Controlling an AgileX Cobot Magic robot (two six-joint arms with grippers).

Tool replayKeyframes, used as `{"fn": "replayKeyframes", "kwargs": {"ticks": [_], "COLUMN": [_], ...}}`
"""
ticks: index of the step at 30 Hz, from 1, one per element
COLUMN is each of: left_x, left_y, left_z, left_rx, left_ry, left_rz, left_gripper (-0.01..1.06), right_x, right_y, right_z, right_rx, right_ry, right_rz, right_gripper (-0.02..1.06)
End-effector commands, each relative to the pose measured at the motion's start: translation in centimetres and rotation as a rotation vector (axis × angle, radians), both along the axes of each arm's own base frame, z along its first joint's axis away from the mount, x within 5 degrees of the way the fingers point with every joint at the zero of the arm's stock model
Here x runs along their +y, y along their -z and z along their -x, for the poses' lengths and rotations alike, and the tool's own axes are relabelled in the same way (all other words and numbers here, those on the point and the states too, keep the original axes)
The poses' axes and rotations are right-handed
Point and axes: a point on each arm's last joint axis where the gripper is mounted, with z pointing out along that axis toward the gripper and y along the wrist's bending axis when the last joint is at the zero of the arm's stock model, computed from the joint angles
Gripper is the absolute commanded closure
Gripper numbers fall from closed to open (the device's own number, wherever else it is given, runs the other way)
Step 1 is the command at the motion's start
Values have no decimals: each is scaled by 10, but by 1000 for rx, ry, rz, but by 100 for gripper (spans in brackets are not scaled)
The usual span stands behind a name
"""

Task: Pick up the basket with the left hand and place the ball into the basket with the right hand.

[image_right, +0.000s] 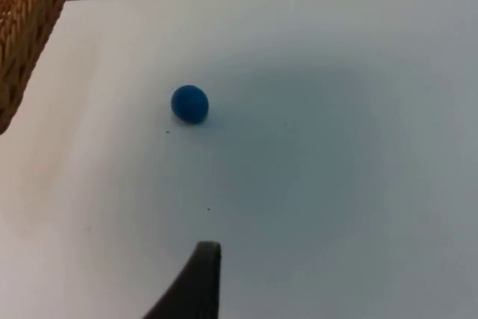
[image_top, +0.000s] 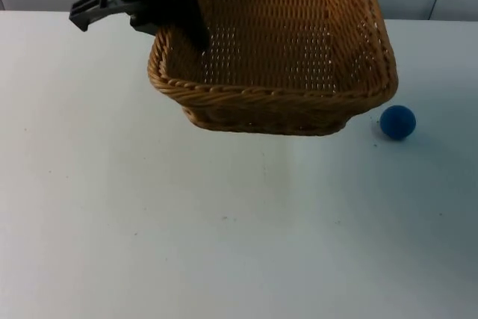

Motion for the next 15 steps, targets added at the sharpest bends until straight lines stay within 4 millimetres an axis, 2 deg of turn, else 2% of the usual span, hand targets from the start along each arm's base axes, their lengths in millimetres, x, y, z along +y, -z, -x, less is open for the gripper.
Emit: {"fn": "replayKeyframes", "kwargs": {"ticks": [1,4,7,10,12,15], "left_x": [2,4,6,9,9,9], "left_y": [-10,-10,-10,-10,-10,-10], "left_z": [0,-1,-2,-2,-2,-2], "left_rx": [-17,-20,-21,-23,-23,-23], "left_ry": [-14,-17,-21,-20,-20,-20], "left_rz": [32,30,28,26,26,26], "left_gripper": [105,105,105,105,105,105], "right_x": [0,0,0,0,0,2], "right_y": [1,-3,-5,-25,-30,-52], "right_z": [0,2,-1,-28,-34,-71], "right_rx": [-8,-12,54,129,125,117], "right_ry": [-14,-22,-22,-22,-22,-43], "right_rz": [-3,-1,-1,-1,-1,-3], "right_gripper": [0,0,0,0,0,0]}}
